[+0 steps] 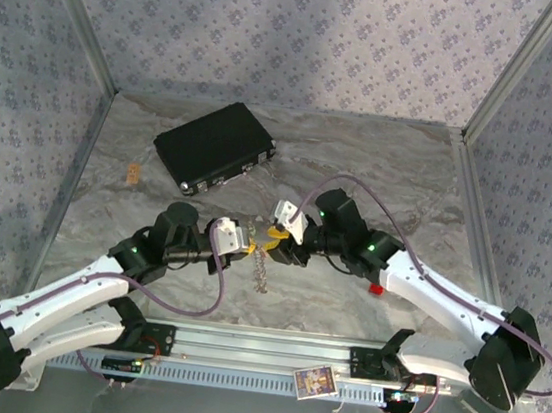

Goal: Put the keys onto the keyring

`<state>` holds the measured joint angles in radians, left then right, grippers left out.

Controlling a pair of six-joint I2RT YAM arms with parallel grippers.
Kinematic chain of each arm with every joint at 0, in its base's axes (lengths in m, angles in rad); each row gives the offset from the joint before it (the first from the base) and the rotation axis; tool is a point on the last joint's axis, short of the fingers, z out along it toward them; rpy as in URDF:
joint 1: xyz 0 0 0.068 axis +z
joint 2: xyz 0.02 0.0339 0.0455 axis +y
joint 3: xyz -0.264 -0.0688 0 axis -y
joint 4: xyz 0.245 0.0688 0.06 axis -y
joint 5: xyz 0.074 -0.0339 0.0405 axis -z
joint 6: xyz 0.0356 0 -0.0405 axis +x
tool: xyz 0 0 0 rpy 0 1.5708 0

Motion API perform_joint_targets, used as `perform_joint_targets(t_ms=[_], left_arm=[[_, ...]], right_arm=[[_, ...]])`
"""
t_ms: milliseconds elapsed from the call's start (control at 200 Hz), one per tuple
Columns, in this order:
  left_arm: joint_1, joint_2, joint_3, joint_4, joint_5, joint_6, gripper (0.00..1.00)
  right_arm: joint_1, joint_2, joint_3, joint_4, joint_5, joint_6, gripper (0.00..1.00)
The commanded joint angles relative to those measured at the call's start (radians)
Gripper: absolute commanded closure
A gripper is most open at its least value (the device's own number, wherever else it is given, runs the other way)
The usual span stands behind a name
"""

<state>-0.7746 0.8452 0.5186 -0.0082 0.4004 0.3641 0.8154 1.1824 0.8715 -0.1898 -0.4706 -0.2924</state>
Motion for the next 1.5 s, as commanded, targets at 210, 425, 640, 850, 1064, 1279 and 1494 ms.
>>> perform_joint_targets(t_ms=[210, 425, 640, 850, 1064, 1279, 1494], left_arm=[[-0.006, 0.014, -0.043, 0.176, 0.137, -0.077, 1.00], [-0.006, 0.016, -0.061, 0.227, 0.189, -0.077, 1.00], [-0.006, 0.029, -0.060, 0.239, 0.221, -0.068, 1.00], [-0.006, 0.037, -0.057, 0.241, 0.234, -0.069, 1.00], [-0.005, 0.032, -0.062, 0.244, 0.237, -0.073, 1.00], [-0.006, 0.022, -0.015, 0.111, 0.135, -0.047, 0.71], [-0.009, 0.047, 0.050, -0.048, 0.072, 0.018, 0.67]], right_arm=[[-0.013, -0.028, -0.052, -0.025, -0.087, -0.170, 0.68], [-0.003, -0.021, -0.081, 0.019, -0.123, -0.186, 0.69], [0.008, -0.017, -0.097, 0.081, -0.144, -0.150, 0.67], [0.020, -0.004, -0.100, 0.106, -0.153, -0.146, 0.76], [0.030, -0.005, -0.100, 0.115, -0.140, -0.143, 0.98], [0.038, -0.016, -0.044, -0.015, -0.040, -0.205, 1.00], [0.053, 0.019, 0.060, -0.195, 0.052, -0.281, 1.00]])
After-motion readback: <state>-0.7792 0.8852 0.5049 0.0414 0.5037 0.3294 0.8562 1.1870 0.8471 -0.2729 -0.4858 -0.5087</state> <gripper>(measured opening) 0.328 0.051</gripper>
